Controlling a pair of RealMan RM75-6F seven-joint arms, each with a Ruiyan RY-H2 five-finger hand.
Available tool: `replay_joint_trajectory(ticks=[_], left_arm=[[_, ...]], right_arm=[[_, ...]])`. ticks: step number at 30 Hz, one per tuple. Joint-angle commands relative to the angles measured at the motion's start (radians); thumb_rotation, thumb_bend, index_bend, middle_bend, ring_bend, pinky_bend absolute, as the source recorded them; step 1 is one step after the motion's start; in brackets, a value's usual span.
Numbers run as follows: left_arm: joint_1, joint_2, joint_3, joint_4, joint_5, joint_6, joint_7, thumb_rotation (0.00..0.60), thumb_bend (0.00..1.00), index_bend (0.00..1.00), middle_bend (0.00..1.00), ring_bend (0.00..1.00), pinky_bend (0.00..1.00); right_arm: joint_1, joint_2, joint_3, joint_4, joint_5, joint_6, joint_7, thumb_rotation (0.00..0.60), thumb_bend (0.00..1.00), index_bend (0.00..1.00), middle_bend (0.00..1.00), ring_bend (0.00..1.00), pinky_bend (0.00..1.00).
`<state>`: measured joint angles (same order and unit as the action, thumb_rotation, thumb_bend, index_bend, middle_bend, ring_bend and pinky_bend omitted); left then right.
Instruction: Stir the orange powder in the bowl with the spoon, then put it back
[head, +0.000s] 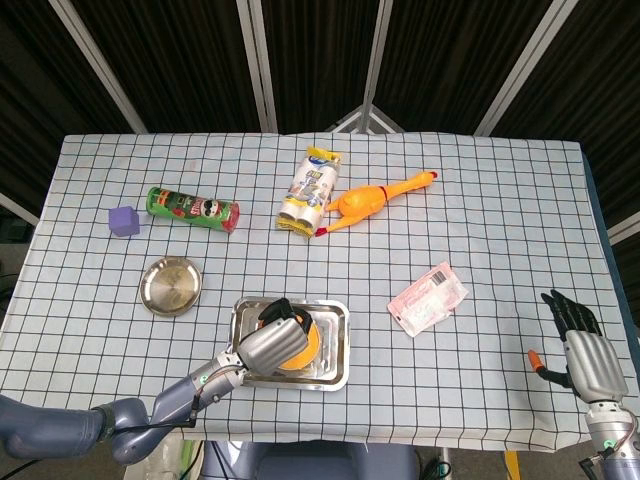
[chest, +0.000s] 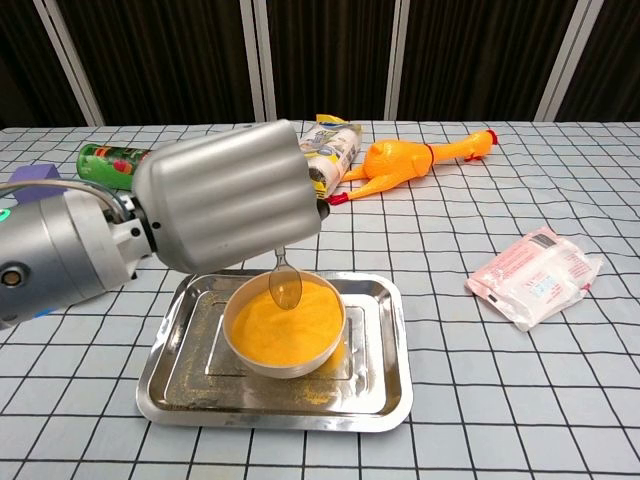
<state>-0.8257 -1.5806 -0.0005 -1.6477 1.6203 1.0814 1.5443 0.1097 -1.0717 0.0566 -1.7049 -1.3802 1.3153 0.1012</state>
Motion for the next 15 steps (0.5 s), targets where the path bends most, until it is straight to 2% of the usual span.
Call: replay_joint_trajectory(ticks=[1, 7, 11, 15], left_arm=[[0.005, 0.007, 0.004, 0.002, 0.006, -0.010, 0.008, 0.600, 0.82, 0.78, 1.00, 0.92, 0.88], [0.015, 0.001, -0.054, -0.039, -0.017, 0.025, -0.023, 0.600, 0.82, 0.78, 1.00, 0.92, 0.88], [0.039, -0.002, -0.015, -0.026, -0.035, 0.002, -0.008, 0.600, 0.82, 0.78, 1.00, 0.92, 0.88], [0.077, -0.032, -0.023, -0.013, -0.065, 0.045, -0.045, 0.600, 0.82, 0.77, 1.00, 0.92, 0.88]], right_arm=[[-0.001, 0.001, 0.000, 0.000, 0.000, 0.001, 0.001, 0.600, 0.40, 0.00, 0.00, 0.00, 0.00], [-0.001, 0.001, -0.001, 0.000, -0.002, 0.001, 0.002, 0.600, 0.40, 0.00, 0.00, 0.00, 0.00], [0.000, 0.001, 0.000, 0.000, -0.001, -0.001, 0.002, 0.600, 0.40, 0.00, 0.00, 0.00, 0.00], [-0.002, 0.002, 0.000, 0.000, 0.000, 0.002, 0.006, 0.600, 0.40, 0.00, 0.00, 0.00, 0.00]])
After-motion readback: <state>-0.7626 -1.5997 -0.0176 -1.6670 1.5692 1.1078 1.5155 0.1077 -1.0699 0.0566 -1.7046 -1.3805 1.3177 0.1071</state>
